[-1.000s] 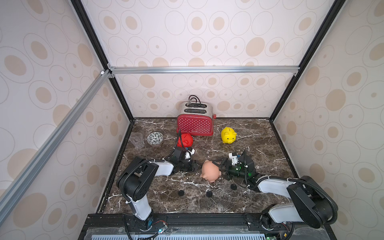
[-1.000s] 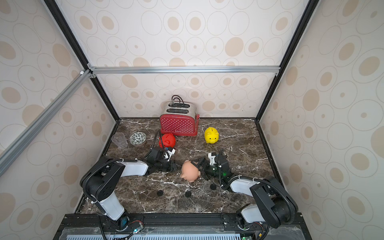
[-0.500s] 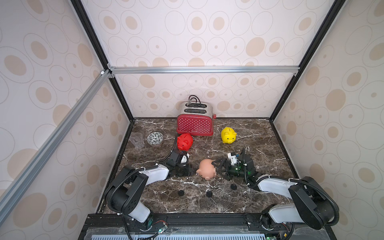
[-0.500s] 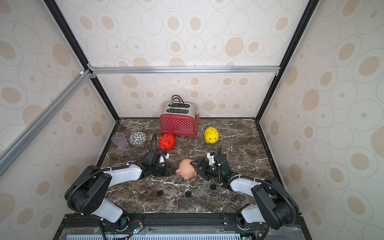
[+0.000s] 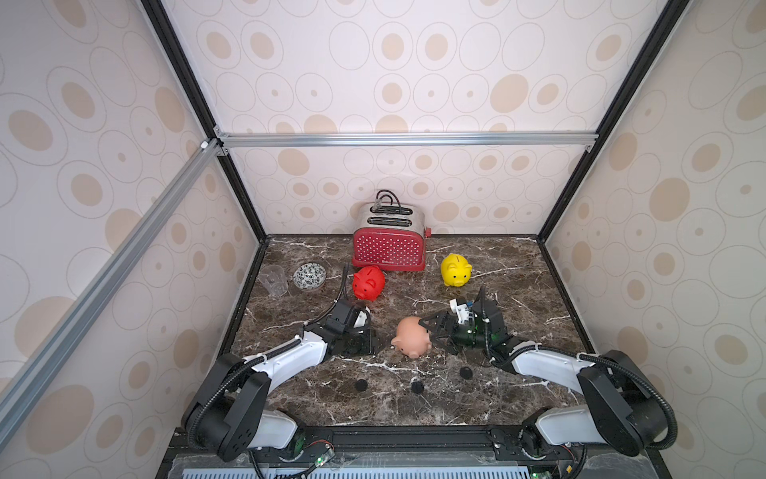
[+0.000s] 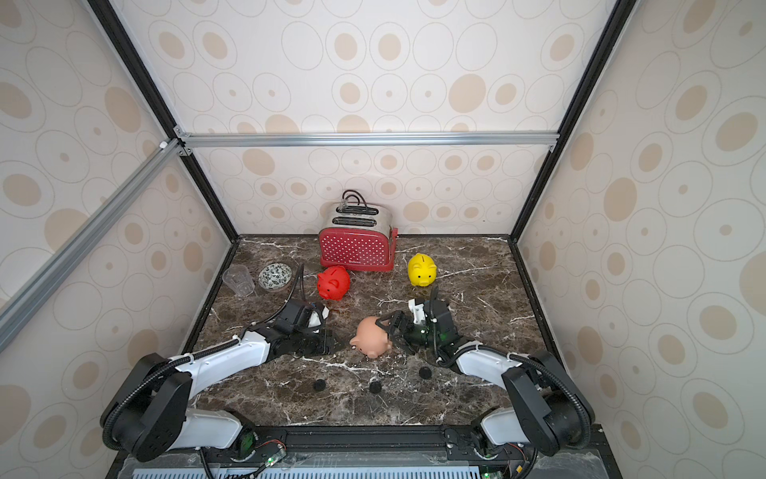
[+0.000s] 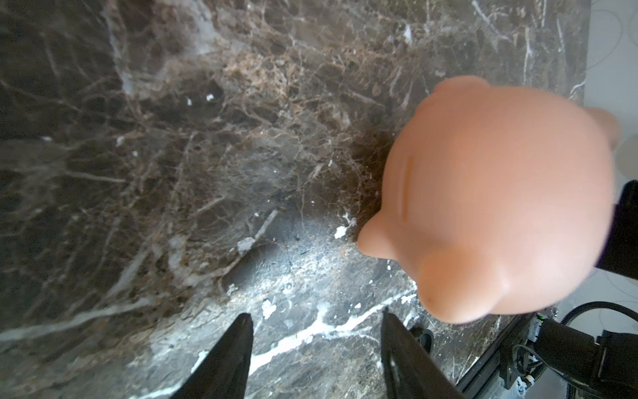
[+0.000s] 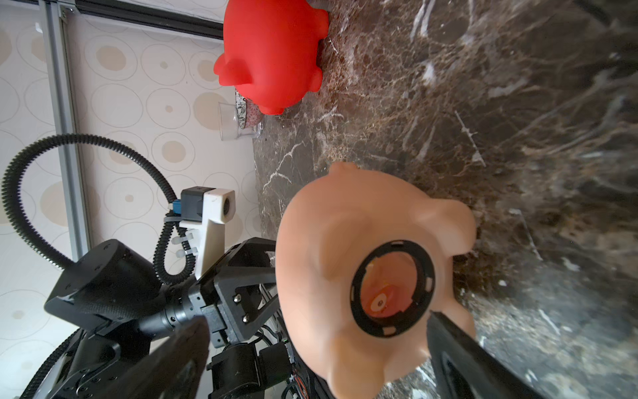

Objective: Close piggy banks
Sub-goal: Turn over the piggy bank at the center of the board.

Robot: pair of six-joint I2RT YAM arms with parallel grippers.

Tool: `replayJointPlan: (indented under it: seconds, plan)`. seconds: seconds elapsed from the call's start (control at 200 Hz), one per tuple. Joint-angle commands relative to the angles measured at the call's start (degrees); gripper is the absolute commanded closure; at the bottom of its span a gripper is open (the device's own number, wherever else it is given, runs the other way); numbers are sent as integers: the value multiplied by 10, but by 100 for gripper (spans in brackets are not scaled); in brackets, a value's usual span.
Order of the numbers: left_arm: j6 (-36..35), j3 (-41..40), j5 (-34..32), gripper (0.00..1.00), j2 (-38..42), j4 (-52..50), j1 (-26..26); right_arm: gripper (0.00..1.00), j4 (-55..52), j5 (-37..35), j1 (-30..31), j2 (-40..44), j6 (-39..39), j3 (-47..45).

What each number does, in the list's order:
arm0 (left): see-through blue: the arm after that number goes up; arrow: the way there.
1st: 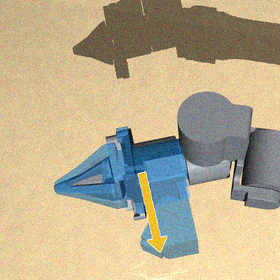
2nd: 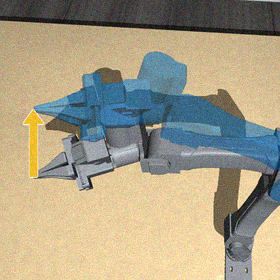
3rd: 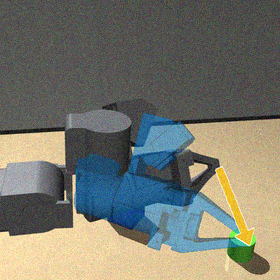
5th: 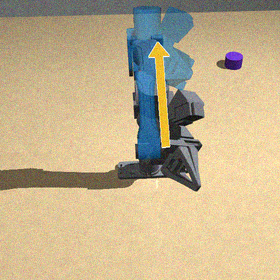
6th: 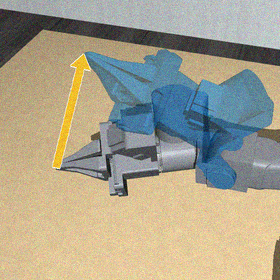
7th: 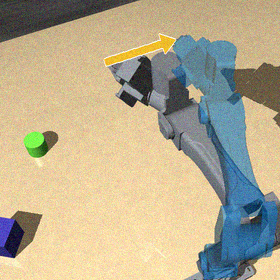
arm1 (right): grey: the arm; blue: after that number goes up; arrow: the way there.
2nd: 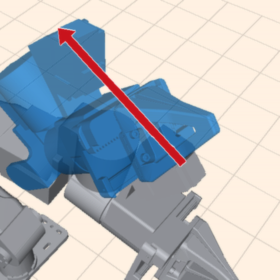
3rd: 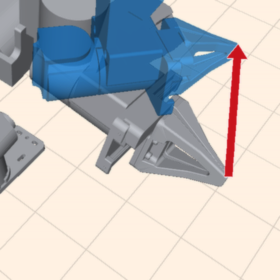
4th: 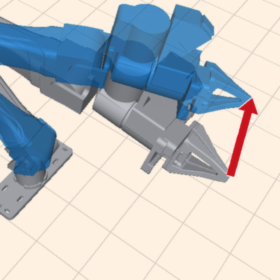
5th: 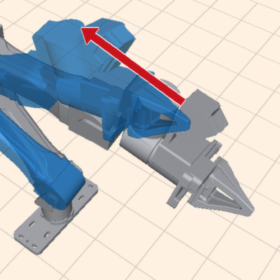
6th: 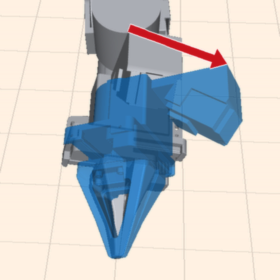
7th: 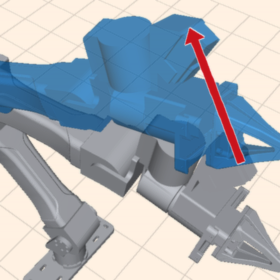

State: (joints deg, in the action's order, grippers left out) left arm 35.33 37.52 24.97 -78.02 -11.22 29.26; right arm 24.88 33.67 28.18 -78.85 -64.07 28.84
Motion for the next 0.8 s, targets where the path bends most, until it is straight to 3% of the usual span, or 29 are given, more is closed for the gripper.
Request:
replayJointPlan:
  seconds: [0.0,0.351,0.526,0.797]
  plan:
    - [12,24,30,40,14,1,-2,0,-40,4,4,3,28,24]
    - [46,27,101,38,-2,88,0,0,-34,29,5,-54,29,70]
    - [64,18,107,37,-13,131,10,0,-30,39,15,-58,16,82]
    - [74,16,118,44,-68,177,11,0,-56,33,31,-45,15,101]
